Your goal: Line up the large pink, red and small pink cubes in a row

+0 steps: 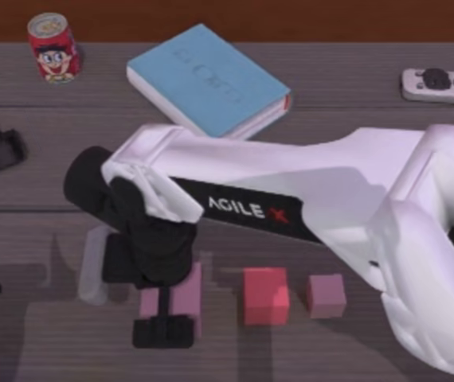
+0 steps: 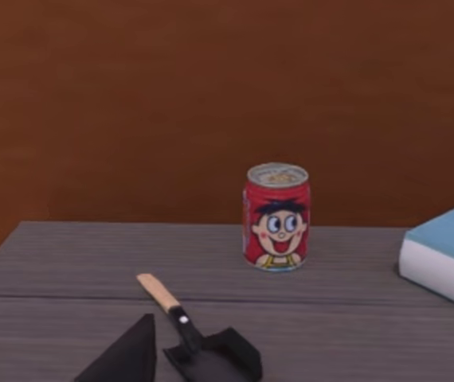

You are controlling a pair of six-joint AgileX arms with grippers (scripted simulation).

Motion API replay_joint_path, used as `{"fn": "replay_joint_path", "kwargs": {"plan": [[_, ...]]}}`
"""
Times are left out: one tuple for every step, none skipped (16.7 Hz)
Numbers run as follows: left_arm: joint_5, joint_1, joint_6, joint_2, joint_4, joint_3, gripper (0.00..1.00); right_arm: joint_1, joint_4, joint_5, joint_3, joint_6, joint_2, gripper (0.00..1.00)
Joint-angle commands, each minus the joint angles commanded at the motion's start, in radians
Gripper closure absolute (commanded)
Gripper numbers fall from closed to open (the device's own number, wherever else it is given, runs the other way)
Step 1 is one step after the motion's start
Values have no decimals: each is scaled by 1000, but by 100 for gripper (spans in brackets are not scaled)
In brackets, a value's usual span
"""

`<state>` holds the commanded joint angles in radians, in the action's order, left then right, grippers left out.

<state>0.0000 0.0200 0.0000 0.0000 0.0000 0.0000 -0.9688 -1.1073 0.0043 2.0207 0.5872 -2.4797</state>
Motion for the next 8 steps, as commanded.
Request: {"fn": "replay_joint_path", "kwargs": {"plan": [[0, 0, 0, 0, 0, 0, 0, -2, -14, 0, 14, 1, 2, 0], [0, 0, 0, 0, 0, 0, 0, -2, -38, 0, 37, 1, 5, 0], [0, 0, 0, 0, 0, 0, 0, -2, -72, 0, 67, 0, 10, 0], [0, 0, 0, 0, 0, 0, 0, -3, -117, 0, 99, -1, 16, 0], [0, 0, 0, 0, 0, 0, 0, -5, -163, -1, 132, 0, 21, 0], [0, 0, 0, 0, 0, 0, 0, -6, -199, -1, 162, 1, 27, 0], [0, 0, 0, 0, 0, 0, 0, -7, -224, -1, 186, 1, 33, 0], [0, 0, 0, 0, 0, 0, 0, -8, -239, -1, 200, 1, 37, 0]]}}
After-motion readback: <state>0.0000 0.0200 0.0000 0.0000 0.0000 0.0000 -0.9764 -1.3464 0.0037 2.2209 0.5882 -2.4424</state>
